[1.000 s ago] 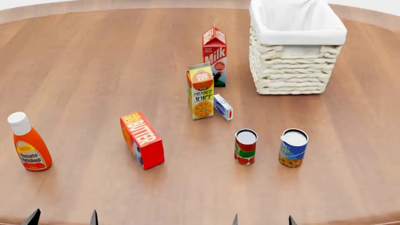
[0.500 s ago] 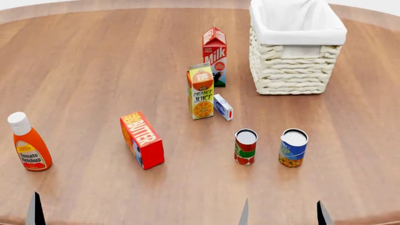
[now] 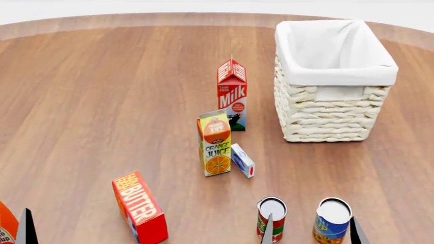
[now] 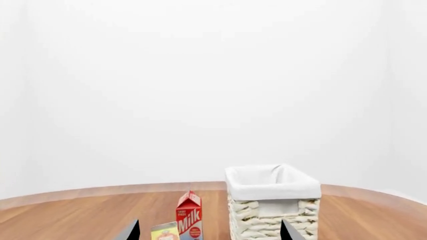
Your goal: Pick up the tomato sauce, and put it in the basket.
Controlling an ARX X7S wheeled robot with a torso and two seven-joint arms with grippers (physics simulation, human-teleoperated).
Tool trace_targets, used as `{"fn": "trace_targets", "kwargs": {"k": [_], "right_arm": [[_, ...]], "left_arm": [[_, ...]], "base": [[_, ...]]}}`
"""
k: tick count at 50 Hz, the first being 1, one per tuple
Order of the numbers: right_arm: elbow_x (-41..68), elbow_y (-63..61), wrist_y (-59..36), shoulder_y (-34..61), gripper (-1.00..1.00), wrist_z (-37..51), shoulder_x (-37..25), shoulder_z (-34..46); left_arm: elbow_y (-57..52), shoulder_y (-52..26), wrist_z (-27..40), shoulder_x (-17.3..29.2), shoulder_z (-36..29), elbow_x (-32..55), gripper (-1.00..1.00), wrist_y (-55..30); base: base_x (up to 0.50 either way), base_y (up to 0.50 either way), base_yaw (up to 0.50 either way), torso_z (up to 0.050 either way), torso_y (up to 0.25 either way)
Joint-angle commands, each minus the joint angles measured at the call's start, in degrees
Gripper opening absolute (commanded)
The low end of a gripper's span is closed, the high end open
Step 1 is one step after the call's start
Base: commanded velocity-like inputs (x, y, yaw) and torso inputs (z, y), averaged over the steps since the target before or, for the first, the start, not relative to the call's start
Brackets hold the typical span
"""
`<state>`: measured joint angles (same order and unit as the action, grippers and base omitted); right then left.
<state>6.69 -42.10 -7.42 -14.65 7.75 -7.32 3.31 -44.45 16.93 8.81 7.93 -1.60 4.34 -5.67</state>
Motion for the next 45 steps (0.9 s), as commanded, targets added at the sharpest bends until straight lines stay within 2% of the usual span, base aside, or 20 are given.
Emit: {"fn": "trace_targets", "kwargs": {"k": [1, 35, 41, 45], "right_arm": [[0.66, -0.40, 0.05, -0.21, 1.00, 0.85, -0.92, 0.36], [2.01, -0.05, 2.50, -0.75, 1.00, 2.37, -2.70, 1.50], [2.68, -0.32, 3.27, -0.92, 1.00, 2.45, -3.06, 1.40], [7.80, -3.18, 2.39, -2.15, 1.00, 0.22, -5.40, 0.55]], "left_arm": [[-0.49, 0.41, 1.08, 0.76, -0.71, -0.55, 1.00, 0.21], [-0.71, 0.28, 3.54, 2.46, -1.53, -0.94, 1.00, 0.38], [-0.02, -0.02, 3.82, 2.67, -1.96, -1.08, 1.00, 0.44], [0.72, -0.02, 4.05, 2.80, -2.43, -1.61, 1.00, 0.79]], "base": [[0.50, 0.00, 0.00, 0.000, 0.000], [0.50, 0.00, 0.00, 0.000, 0.000], [0.00, 0.00, 0.00, 0.000, 0.002], [0.00, 0.00, 0.00, 0.000, 0.000]]}}
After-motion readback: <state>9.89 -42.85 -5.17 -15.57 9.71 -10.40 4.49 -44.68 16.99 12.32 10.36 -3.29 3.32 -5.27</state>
